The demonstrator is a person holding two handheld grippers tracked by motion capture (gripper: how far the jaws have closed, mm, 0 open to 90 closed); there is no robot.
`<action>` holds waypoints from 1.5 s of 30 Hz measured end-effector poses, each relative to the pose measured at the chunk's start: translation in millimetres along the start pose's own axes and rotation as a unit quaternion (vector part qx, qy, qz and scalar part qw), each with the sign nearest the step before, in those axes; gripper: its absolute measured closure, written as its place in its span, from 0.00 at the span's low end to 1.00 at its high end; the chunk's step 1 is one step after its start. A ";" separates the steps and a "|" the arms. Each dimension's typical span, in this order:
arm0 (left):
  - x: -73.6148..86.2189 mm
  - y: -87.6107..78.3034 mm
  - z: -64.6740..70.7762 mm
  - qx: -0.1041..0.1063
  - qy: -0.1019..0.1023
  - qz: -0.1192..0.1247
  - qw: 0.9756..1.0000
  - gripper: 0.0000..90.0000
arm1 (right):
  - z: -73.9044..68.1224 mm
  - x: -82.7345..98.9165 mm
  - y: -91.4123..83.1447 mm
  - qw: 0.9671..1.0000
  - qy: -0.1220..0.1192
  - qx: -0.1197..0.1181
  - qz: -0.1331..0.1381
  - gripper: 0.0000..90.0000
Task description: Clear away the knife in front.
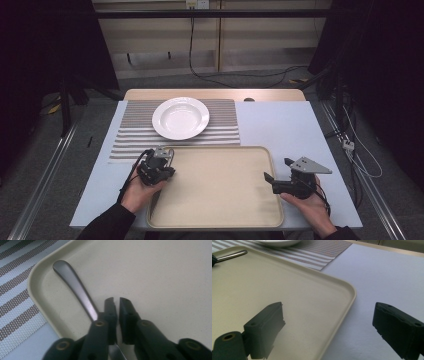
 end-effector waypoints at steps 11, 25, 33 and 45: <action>7.4 -6.2 -8.8 -0.002 -0.019 0.002 1.000 1.00 | -0.1 -0.1 -0.6 1.000 -0.001 0.000 0.001 0.11; 7.4 -11.6 -6.2 0.025 -0.013 0.035 0.999 0.99 | 0.2 -0.3 -0.9 1.000 0.001 0.002 0.002 0.11; 5.7 -16.9 -3.4 0.028 -0.006 0.075 0.997 0.82 | 0.3 -0.1 -1.2 1.000 0.002 0.002 0.002 0.11; -1.7 -21.7 1.7 0.044 -0.020 0.116 0.992 0.17 | 0.3 0.1 -1.5 1.000 0.003 0.003 0.002 0.11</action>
Point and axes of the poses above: each handheld gripper's, and its own axes: y roughly forward along the jaws, x roughly out of its underside, z roughly to its right, the point moved 1 cm from there along y, roughly forward along the jaws, and after that the axes turned 13 degrees about -y, right-handed, at the moved point
